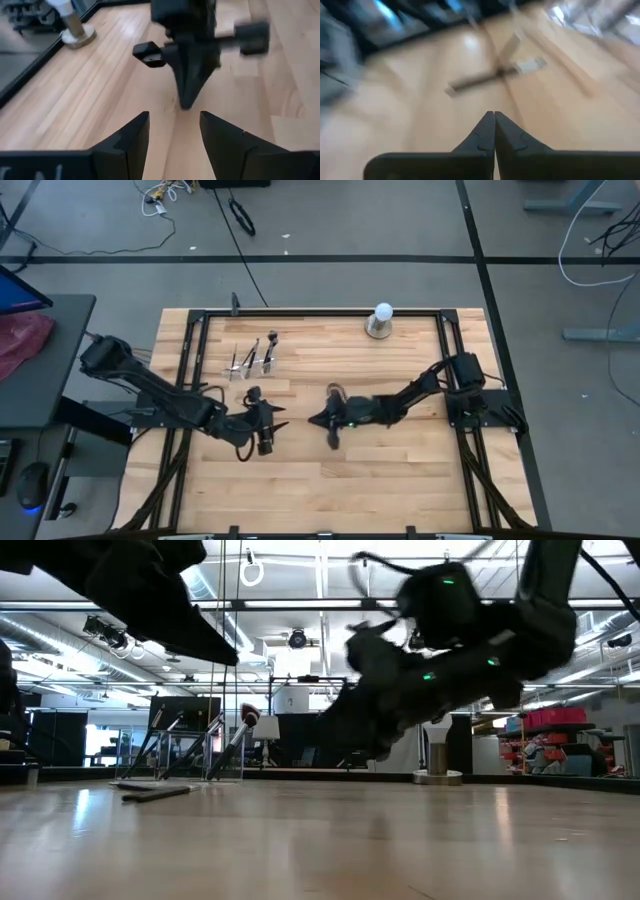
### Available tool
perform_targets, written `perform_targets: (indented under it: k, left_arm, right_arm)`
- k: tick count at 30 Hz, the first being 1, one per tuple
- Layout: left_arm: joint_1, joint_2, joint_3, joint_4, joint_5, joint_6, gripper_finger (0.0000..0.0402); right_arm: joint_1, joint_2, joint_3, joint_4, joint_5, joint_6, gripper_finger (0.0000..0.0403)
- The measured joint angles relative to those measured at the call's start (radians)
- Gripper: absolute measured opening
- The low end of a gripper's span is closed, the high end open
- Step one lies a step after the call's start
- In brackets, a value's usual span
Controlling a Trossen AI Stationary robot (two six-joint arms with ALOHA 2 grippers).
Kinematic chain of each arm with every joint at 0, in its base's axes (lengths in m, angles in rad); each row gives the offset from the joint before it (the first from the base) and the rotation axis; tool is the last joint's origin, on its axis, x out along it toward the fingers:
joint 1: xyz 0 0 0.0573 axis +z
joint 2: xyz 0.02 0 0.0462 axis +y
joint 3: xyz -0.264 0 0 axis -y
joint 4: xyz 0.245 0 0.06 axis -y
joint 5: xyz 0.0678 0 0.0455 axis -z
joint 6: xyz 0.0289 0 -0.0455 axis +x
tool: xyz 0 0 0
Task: Put items in baskets/containers
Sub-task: Put the black eyeshadow brush into the middle section of the transparent organizer
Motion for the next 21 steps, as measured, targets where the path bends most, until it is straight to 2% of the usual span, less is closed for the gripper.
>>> perform_targets:
  k: [3, 6, 11, 15, 18, 21]
  left_arm:
    - [-0.019, -0.045, 0.006, -0.105, -0.010, -0.080, 0.0181]
    - [-0.041, -0.082, 0.036, -0.249, -0.026, -0.174, 0.0181]
    - [-0.082, -0.089, 0.139, -0.596, -0.027, -0.389, 0.0181]
    - [-0.115, -0.089, 0.194, -0.868, -0.027, -0.610, 0.0181]
    - [-0.147, -0.089, 0.220, -1.020, -0.045, -0.768, 0.0181]
    - [-0.176, -0.089, 0.221, -1.098, -0.081, -0.882, 0.0181]
  right_arm:
    - [0.021, 0.000, 0.110, -0.261, 0.101, 0.033, 0.0021]
    - [0.037, 0.000, 0.203, -0.405, 0.115, 0.044, 0.0050]
    - [0.075, 0.027, 0.347, -0.487, 0.115, -0.025, 0.0131]
    - [0.083, 0.095, 0.497, -0.584, 0.153, -0.003, 0.0196]
    - [0.078, 0.172, 0.608, -0.649, 0.220, 0.001, 0.0227]
    - [0.065, 0.257, 0.704, -0.674, 0.247, -0.002, 0.0239]
